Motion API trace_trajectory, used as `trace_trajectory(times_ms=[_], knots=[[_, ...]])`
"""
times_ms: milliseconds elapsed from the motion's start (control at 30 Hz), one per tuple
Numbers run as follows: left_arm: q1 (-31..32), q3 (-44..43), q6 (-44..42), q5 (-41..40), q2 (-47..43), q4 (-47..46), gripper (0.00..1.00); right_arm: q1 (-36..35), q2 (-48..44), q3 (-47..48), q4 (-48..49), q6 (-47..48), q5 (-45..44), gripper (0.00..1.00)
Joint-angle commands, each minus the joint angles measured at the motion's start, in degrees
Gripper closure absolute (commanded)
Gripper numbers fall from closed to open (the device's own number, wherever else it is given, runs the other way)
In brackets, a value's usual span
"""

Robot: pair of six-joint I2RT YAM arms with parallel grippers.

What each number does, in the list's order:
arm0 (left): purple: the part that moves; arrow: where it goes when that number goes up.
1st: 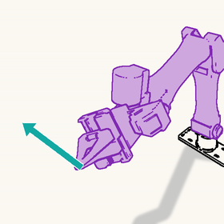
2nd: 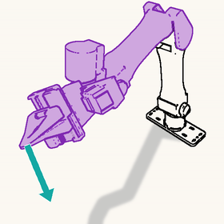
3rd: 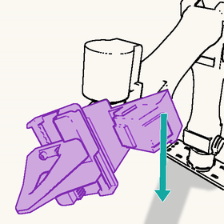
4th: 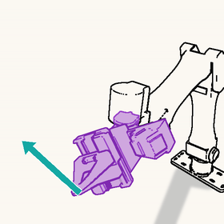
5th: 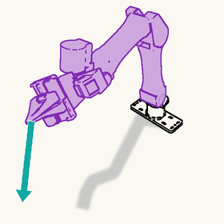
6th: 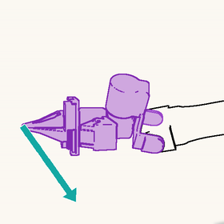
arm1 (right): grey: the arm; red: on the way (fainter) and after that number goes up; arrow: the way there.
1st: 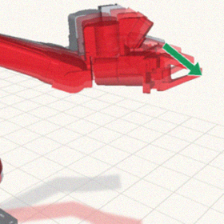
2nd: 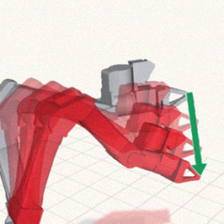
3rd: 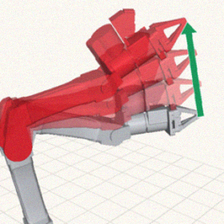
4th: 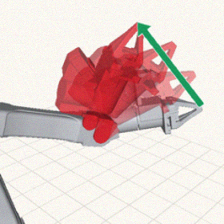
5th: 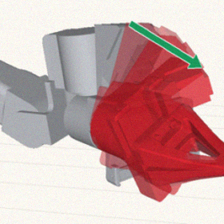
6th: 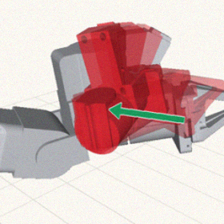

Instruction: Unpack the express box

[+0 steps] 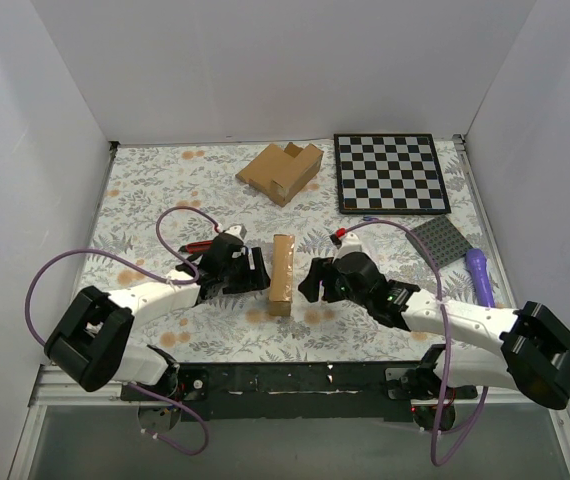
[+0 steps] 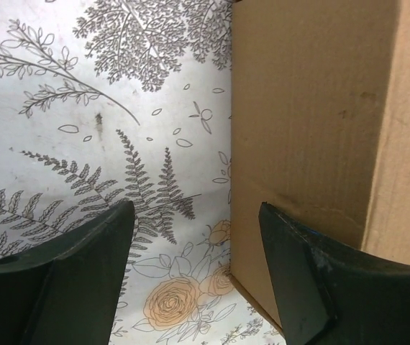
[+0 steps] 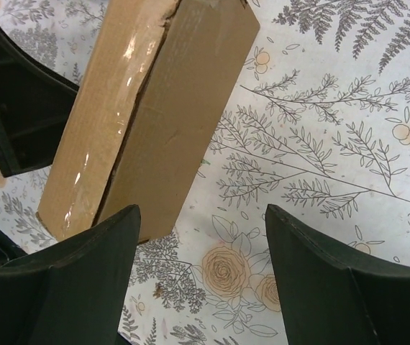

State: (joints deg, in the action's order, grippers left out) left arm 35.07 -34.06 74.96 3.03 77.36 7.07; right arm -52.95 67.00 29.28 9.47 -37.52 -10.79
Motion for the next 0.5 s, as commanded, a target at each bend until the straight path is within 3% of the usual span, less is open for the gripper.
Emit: trace_trajectory(times_ms=[0, 233, 467], knots=[[0.4, 0.1, 1.5, -0.4, -2.6, -2.9, 0.29, 1.1, 2.1, 2.3, 2.7, 1.5, -1.0, 0.23], [0.4, -2.2, 3.2, -9.0, -7.0, 3.2, 0.2, 4.2, 6.0, 6.8, 3.8, 2.8, 2.6, 0.23], [0.4, -2.7, 3.3, -7.2, -5.7, 3.6, 0.19, 4.7, 9.0, 9.1, 7.8, 2.9, 8.9, 0.23]])
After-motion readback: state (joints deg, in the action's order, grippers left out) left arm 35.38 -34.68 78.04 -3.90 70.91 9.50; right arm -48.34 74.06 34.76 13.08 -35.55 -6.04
